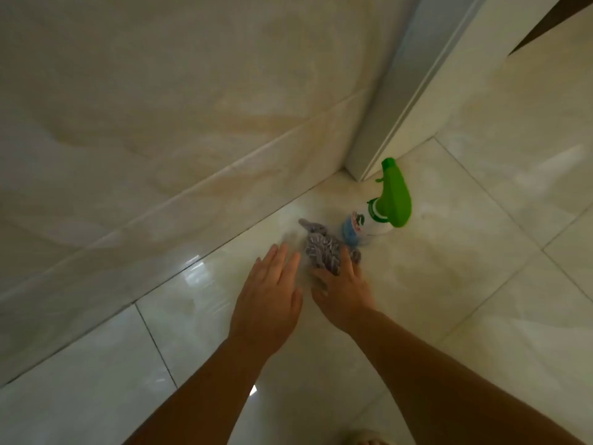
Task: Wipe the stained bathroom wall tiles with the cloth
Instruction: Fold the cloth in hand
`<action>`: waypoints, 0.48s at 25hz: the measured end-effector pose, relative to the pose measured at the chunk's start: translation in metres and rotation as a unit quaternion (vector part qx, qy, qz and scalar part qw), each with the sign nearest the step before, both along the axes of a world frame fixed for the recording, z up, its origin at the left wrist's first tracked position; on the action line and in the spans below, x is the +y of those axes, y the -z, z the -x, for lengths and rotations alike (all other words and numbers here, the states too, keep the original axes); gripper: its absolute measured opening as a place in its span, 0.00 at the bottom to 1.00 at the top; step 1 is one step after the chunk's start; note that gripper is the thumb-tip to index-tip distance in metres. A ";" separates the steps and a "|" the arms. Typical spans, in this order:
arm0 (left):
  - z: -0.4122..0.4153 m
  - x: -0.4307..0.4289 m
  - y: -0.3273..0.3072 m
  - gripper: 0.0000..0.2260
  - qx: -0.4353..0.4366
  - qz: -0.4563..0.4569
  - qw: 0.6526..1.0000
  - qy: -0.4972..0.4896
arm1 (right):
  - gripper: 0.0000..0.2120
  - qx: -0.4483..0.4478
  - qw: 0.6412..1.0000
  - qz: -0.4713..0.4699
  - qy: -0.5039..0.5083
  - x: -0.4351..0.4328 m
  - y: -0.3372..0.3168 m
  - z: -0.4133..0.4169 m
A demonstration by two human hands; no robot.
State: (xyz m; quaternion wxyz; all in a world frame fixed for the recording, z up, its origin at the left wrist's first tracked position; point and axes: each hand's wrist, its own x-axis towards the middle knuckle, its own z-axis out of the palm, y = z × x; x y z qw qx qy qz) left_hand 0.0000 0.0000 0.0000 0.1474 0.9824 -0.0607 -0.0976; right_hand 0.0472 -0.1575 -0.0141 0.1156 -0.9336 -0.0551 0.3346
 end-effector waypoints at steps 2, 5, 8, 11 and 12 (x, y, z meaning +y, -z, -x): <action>0.001 0.003 0.006 0.25 0.012 0.005 1.000 -0.001 | 0.25 0.031 0.999 0.023 0.007 0.002 0.012 -0.001; 0.002 0.008 0.011 0.26 0.004 0.019 1.000 0.001 | 0.27 0.011 0.998 -0.017 0.054 0.009 0.015 -0.001; -0.001 0.007 -0.029 0.28 0.040 0.087 0.995 -0.030 | 0.15 -0.059 0.972 -0.163 0.161 0.019 -0.031 0.008; 0.006 0.008 -0.118 0.31 0.043 0.168 0.984 -0.051 | 0.08 -0.072 0.929 -0.273 0.240 0.031 -0.126 0.023; 0.011 0.011 -0.154 0.32 0.047 0.194 0.979 -0.052 | 0.09 -0.064 0.911 -0.312 0.262 0.035 -0.164 0.028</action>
